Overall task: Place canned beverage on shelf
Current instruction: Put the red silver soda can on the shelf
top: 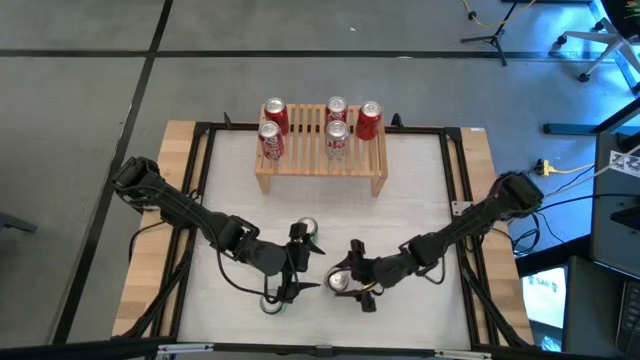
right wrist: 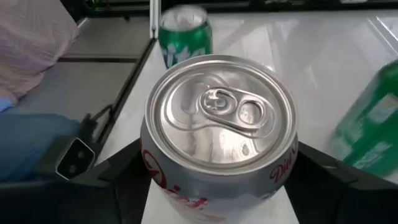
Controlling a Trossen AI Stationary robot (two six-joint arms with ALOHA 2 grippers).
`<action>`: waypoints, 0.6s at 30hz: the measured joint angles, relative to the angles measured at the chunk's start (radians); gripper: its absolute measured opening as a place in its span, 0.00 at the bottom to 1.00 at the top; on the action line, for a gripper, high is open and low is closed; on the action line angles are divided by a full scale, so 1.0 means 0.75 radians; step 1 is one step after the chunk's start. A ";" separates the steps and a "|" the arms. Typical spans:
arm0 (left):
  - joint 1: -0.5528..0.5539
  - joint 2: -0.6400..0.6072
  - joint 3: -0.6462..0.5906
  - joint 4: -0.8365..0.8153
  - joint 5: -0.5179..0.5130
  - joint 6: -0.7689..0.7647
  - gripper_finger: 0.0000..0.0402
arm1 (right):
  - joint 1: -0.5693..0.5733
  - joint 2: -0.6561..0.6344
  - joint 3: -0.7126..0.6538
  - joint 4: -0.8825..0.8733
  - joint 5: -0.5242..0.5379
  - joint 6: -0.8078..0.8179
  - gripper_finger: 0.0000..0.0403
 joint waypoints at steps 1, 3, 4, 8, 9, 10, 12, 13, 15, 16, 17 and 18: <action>0.000 0.000 0.000 0.000 0.000 0.000 0.87 | -0.005 -0.032 0.000 -0.035 0.001 -0.004 0.71; 0.000 -0.003 0.000 -0.002 0.000 0.002 0.87 | -0.019 -0.100 0.000 -0.097 0.009 -0.006 0.71; 0.000 -0.008 0.000 -0.009 0.001 0.001 0.87 | -0.030 -0.136 0.000 -0.122 0.010 -0.007 0.71; -0.003 -0.042 0.000 -0.026 0.003 0.002 0.87 | -0.082 -0.289 0.001 -0.251 0.006 -0.007 0.72; -0.004 -0.053 0.000 -0.028 0.006 0.001 0.87 | -0.098 -0.325 0.001 -0.280 0.006 -0.007 0.72; -0.004 -0.066 0.000 -0.031 0.008 0.001 0.87 | -0.113 -0.364 0.001 -0.313 0.006 -0.011 0.72; -0.008 -0.088 0.000 -0.049 0.010 0.000 0.87 | -0.151 -0.442 0.001 -0.359 -0.004 -0.033 0.71; -0.012 -0.100 0.000 -0.066 0.007 -0.001 0.87 | -0.169 -0.479 0.001 -0.378 -0.010 -0.041 0.71; -0.013 -0.134 0.000 -0.102 0.001 -0.007 0.87 | -0.215 -0.553 0.001 -0.428 -0.015 -0.061 0.72; -0.013 -0.159 0.000 -0.120 -0.005 -0.008 0.87 | -0.238 -0.583 0.001 -0.446 -0.014 -0.071 0.72; -0.012 -0.180 0.000 -0.138 -0.015 -0.008 0.87 | -0.264 -0.616 0.001 -0.463 -0.015 -0.078 0.73; -0.008 -0.201 0.000 -0.153 -0.029 -0.008 0.87 | -0.291 -0.647 0.001 -0.482 -0.016 -0.091 0.73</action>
